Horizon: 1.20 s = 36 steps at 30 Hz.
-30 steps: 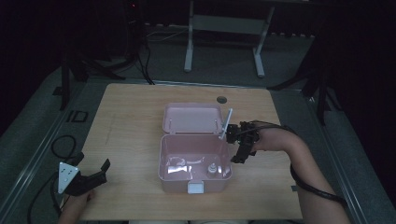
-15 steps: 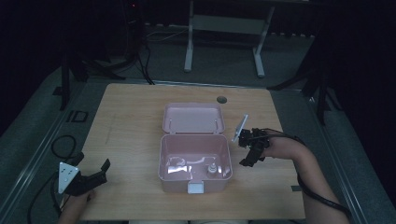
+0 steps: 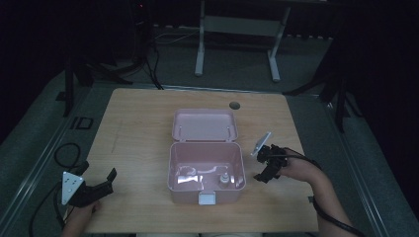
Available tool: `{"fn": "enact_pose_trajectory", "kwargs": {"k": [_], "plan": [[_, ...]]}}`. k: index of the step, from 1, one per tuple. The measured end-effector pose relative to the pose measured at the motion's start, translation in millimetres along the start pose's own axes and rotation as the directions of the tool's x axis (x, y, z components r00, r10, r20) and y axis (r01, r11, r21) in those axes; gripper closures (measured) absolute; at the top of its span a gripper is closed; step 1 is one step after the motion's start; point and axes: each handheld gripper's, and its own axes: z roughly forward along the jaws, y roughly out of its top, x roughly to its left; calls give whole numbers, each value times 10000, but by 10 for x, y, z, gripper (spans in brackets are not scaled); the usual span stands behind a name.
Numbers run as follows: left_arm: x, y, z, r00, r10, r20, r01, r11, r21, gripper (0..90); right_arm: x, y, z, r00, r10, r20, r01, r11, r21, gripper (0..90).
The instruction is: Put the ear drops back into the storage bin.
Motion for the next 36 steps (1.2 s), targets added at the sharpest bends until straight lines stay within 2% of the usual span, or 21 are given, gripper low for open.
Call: {"fn": "enact_pose_trajectory", "kwargs": {"k": [2, 4, 8, 14, 18, 19, 21, 25, 28, 32, 33, 36], "plan": [[1, 0, 0, 10000, -5, -2, 5, 10000, 1, 4, -4, -48, 39, 9998, 191, 69, -189, 9995, -240, 157], [0, 0, 1, 10000, -6, 0, 6, 10000, 2, 4, -3, -102, 72, 9993, 198, 316, -183, 9987, -479, 156], [0, 0, 0, 10000, 3, 0, -3, 10000, 4, 4, 5, -210, 129, 9970, 548, 555, -487, 9933, -1049, 156], [0, 0, 1, 10000, -4, -8, 4, 10000, 2, 4, 34, -368, 269, 9921, 955, 818, -834, 9866, -1403, 143], [0, 0, 1, 10000, -7, -8, 7, 10000, 3, 4, 35, -417, 297, 9886, 1190, 918, -1018, 9796, -1731, 139], [0, 0, 1, 10000, -5, -10, 5, 10000, 2, 4, 24, -489, 319, 9788, 1710, 1126, -1420, 9633, -2279, 138], [0, 0, 0, 10000, 4, -11, -4, 10000, 1, 4, 16, -539, 335, 9710, 2025, 1272, -1640, 9511, -2616, 138], [1, 0, 1, 10000, -11, -4, 11, 10000, 2, 4, 10, -635, 375, 9565, 2521, 1470, -1993, 9322, -3022, 137], [1, 0, 0, 10000, -7, -3, 7, 10000, 3, 4, 17, -694, 400, 9412, 2866, 1790, -2181, 9199, -3260, 136], [1, 0, 0, 10000, -16, -6, 16, 10000, 2, 4, 13, -769, 442, 9098, 3581, 2098, -2691, 8938, -3587, 135], [1, 0, 1, 10000, -19, -7, 19, 10000, -2, 4, 11, -787, 454, 9032, 3687, 2197, -2740, 8894, -3659, 135], [1, 0, 0, 10000, -13, -6, 13, 10000, 1, 4, 20, -829, 478, 8845, 4094, 2238, -2997, 8661, -4000, 133]]}}
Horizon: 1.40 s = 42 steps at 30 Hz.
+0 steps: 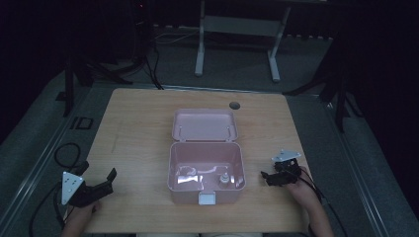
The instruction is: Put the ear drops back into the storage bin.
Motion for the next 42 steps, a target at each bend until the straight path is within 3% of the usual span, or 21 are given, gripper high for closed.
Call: {"fn": "enact_pose_trajectory", "kwargs": {"k": [5, 12, 16, 21, 27, 30, 36, 38, 42], "plan": [[0, 0, 0, 10000, 4, -3, -4, 10000, -1, 4, 15, -50, -28, 9979, 534, 365, -506, 9959, -748, 131], [0, 0, -1, 10000, 8, 2, -8, 10000, -7, 4, -7, -133, -79, 9835, 1615, 812, -1413, 9669, -2123, 132], [0, 0, 0, 10000, -5, 2, 5, 10000, -6, 4, -39, -191, -119, 9680, 2303, 1000, -1939, 9387, -2850, 132], [2, 0, 0, 10000, -26, 8, 26, 10000, -7, 4, -45, -240, -131, 9529, 2700, 1377, -2140, 9211, -3251, 132], [5, -1, -1, 10000, -51, 13, 51, 10000, -23, 4, -22, -306, -167, 9189, 3345, 2090, -2352, 8900, -3906, 132], [5, -1, 0, 10000, -58, 19, 59, 10000, -25, 4, -30, -343, -182, 9004, 3635, 2392, -2474, 8799, -4056, 132], [5, -1, 0, 10000, -44, 32, 44, 10000, -19, 4, -66, -393, -193, 8707, 4051, 2790, -2723, 8693, -4125, 132], [5, -1, 0, 10000, -49, 31, 49, 10000, -20, 4, -72, -395, -192, 8699, 4089, 2757, -2759, 8669, -4152, 132], [6, -1, 0, 10000, -60, 25, 60, 10000, -23, 4, -60, -387, -178, 8739, 3976, 2798, -2683, 8744, -4043, 132]]}}
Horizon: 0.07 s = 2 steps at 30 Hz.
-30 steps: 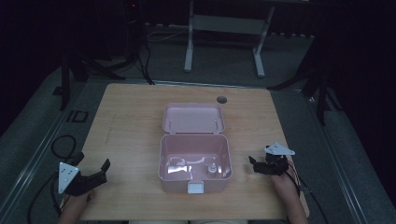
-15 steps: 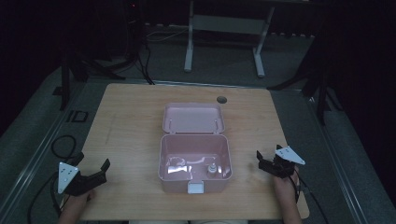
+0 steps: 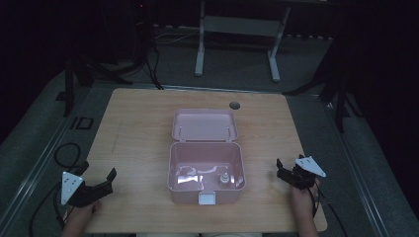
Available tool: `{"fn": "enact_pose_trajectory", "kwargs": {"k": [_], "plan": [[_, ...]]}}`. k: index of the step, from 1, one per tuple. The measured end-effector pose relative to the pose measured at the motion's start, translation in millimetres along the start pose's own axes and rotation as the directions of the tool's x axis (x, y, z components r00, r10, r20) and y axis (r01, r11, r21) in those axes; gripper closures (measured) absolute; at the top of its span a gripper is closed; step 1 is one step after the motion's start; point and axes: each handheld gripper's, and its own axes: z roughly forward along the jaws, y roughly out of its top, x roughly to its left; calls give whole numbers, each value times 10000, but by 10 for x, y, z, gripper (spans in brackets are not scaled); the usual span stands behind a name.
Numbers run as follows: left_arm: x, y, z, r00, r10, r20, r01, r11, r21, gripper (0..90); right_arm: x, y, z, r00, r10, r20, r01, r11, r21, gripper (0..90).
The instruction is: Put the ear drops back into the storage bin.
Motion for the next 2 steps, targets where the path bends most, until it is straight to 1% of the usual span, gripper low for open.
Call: {"fn": "enact_pose_trajectory", "kwargs": {"k": [2], "plan": [[0, 0, 0, 10000, -2, 4, 2, 10000, -1, 4, 1, 1, 1, 10000, -42, -47, 42, 10000, 12, 132]]}}
